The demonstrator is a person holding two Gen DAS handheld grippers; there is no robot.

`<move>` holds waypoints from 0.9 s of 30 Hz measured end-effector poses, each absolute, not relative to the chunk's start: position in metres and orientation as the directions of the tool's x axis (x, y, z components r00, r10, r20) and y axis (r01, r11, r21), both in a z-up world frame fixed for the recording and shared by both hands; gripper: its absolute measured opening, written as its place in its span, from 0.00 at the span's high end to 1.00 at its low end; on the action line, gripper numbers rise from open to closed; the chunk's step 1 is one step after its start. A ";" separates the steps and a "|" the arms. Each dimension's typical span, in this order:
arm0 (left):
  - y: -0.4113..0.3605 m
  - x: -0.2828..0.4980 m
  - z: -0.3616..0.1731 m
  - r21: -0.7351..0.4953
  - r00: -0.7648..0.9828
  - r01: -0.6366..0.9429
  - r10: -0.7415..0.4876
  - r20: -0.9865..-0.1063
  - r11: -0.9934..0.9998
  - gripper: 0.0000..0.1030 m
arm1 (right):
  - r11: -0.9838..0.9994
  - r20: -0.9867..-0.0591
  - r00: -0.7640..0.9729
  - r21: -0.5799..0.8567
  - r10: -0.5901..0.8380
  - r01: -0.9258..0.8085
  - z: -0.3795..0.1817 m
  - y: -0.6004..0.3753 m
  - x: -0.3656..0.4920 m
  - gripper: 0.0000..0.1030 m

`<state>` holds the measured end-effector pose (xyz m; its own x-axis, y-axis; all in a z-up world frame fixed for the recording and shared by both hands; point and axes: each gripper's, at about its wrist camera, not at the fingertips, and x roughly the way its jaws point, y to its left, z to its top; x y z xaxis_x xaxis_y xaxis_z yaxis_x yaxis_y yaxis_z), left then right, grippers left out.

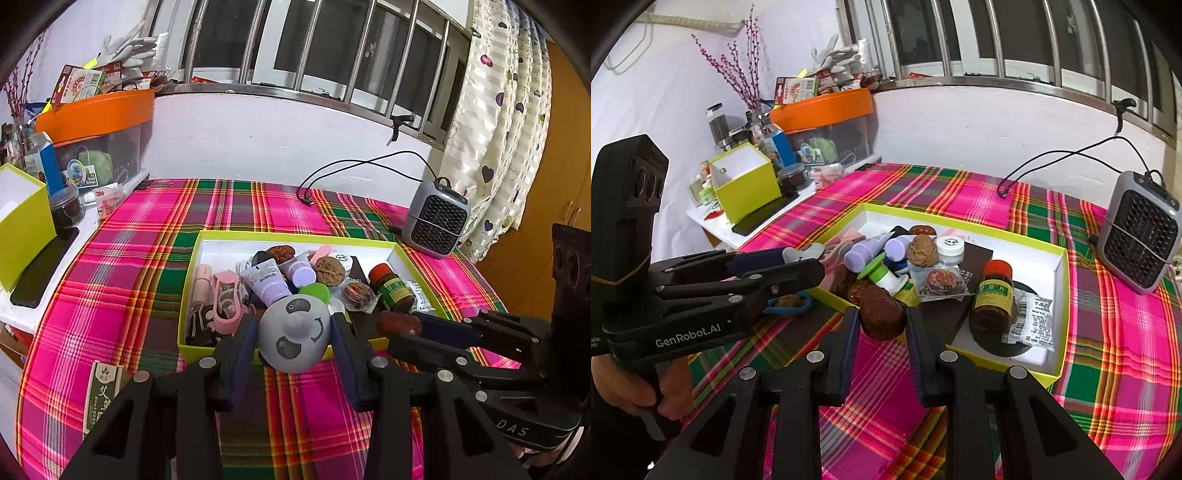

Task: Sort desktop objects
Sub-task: 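Lower the panda-face object into the box with the left gripper while the right lowers the lump in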

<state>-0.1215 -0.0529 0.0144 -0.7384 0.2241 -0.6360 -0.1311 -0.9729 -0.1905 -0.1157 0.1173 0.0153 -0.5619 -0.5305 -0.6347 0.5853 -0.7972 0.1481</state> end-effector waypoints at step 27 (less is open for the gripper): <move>-0.046 -0.171 0.011 -0.195 -0.725 -0.133 0.229 -0.650 -0.972 0.60 | -0.834 -0.640 -0.596 0.133 -0.485 0.536 0.009 0.122 -0.153 0.74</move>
